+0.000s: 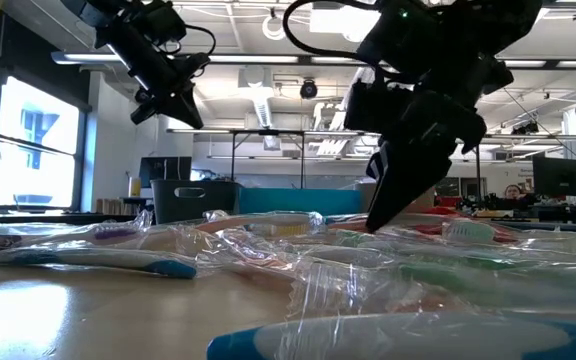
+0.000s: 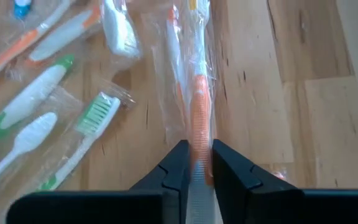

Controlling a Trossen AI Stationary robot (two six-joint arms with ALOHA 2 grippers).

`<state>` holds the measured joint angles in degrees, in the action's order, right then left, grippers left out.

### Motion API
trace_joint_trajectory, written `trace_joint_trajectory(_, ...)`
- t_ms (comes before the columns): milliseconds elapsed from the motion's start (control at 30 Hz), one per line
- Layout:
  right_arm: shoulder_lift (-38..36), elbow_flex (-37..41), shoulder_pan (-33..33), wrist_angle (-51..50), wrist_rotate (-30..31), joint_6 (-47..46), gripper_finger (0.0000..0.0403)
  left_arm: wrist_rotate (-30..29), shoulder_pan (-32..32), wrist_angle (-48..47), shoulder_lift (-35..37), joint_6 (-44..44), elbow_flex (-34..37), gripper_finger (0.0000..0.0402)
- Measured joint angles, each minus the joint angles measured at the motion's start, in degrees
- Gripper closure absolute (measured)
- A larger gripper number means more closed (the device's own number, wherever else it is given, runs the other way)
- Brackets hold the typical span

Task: Pick & Place Toothbrushes
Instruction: Put the orange toothbrush into the white bin

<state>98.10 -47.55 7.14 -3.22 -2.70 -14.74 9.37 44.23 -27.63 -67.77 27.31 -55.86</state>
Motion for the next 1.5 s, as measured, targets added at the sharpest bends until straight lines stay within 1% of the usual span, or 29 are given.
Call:
trace_joint_trajectory(67,-0.7,0.12,0.0,-0.7,-0.17,0.0,0.0354,0.0,0.0,0.0,0.0,0.0,0.0,0.0382)
trace_joint_trajectory(267,-3.53,0.06,0.0,-0.25,0.32,-0.09,0.038,0.04,0.0,-0.17,0.0,0.02,0.0,0.0382)
trace_joint_trajectory(433,-9.02,-0.04,-0.09,-0.31,4.27,0.03,0.0381,0.07,0.0,-1.69,0.0,0.02,0.0,0.0382)
trace_joint_trajectory(700,-20.79,0.03,-2.57,-2.35,9.94,0.05,0.0382,0.07,0.01,-2.59,0.0,0.07,0.0,0.0382)
trace_joint_trajectory(900,-28.92,0.04,-6.07,-4.99,16.9,0.05,0.0382,0.07,0.0,-2.58,0.0,0.2,0.0,0.0382)
trace_joint_trajectory(1033,-32.62,0.04,-9.59,-5.91,19.21,0.07,0.0382,0.07,0.0,-2.58,0.0,0.2,0.0,0.0382)
trace_joint_trajectory(1100,-33.65,0.04,-11.73,-5.57,18.77,0.06,0.0382,0.07,0.0,-2.58,0.0,0.22,0.0,0.0382)
trace_joint_trajectory(1267,-34.77,0.04,-18.26,-5.1,14.47,0.07,0.0382,-0.19,0.0,-2.55,0.0,0.14,0.0,0.0382)
trace_joint_trajectory(1400,-34.52,0.04,-24.03,-5.1,10.33,0.04,0.0382,-3.56,0.0,-2.53,0.0,0.05,0.0,0.0382)
trace_joint_trajectory(1500,-33.91,0.04,-28.15,-5.12,8.69,0.04,0.0382,-5.5,0.0,-2.5,0.0,0.02,0.0,0.0382)
